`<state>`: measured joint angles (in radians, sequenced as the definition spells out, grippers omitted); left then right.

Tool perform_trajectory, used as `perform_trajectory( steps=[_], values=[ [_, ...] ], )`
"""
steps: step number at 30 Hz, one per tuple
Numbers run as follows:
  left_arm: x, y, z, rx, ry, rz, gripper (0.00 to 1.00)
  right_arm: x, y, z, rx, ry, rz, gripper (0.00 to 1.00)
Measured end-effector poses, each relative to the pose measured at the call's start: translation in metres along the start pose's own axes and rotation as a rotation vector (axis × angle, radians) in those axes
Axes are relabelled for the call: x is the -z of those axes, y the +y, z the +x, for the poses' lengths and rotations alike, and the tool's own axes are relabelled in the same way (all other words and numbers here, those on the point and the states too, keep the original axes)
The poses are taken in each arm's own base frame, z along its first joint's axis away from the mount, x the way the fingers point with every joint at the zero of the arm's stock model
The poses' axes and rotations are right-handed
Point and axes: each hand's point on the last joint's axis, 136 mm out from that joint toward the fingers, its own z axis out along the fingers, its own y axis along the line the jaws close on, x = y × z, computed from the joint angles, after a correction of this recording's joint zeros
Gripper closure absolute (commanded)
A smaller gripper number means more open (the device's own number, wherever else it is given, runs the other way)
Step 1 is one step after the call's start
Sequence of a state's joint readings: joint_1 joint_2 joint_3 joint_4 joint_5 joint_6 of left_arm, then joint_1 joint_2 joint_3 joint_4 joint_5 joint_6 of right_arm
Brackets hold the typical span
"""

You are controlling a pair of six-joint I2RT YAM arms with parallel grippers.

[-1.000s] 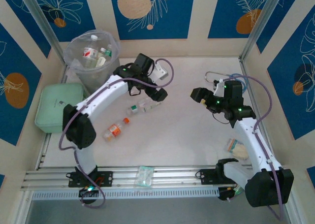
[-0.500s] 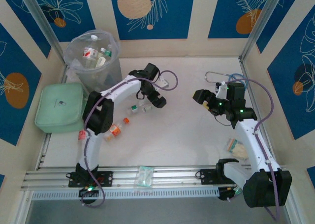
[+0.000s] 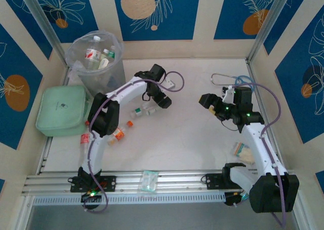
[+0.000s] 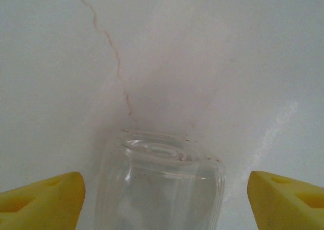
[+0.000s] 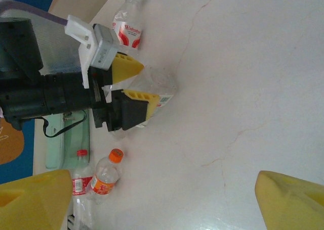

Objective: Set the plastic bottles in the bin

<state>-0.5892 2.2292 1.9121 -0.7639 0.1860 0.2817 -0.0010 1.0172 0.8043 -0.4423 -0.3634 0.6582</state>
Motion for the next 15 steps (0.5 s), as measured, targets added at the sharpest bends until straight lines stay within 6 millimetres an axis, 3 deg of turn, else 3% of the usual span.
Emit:
perform_trajectory(
  steps=[3,6,12,15],
  values=[
    [0.003,0.003,-0.004,0.0,-0.006,-0.017,0.18,0.001,-0.001,-0.002,-0.004,-0.005,0.002,0.07],
    [0.004,0.005,-0.003,-0.005,0.001,-0.028,0.01,0.001,-0.001,-0.002,-0.005,-0.005,0.0,0.07],
    [0.001,0.007,0.007,-0.009,0.038,-0.045,0.0,0.001,-0.001,-0.001,-0.005,-0.003,-0.002,0.07],
    [-0.007,0.008,0.023,-0.004,0.083,-0.052,0.0,0.001,-0.002,-0.002,-0.005,-0.004,-0.001,0.07]
  ],
)
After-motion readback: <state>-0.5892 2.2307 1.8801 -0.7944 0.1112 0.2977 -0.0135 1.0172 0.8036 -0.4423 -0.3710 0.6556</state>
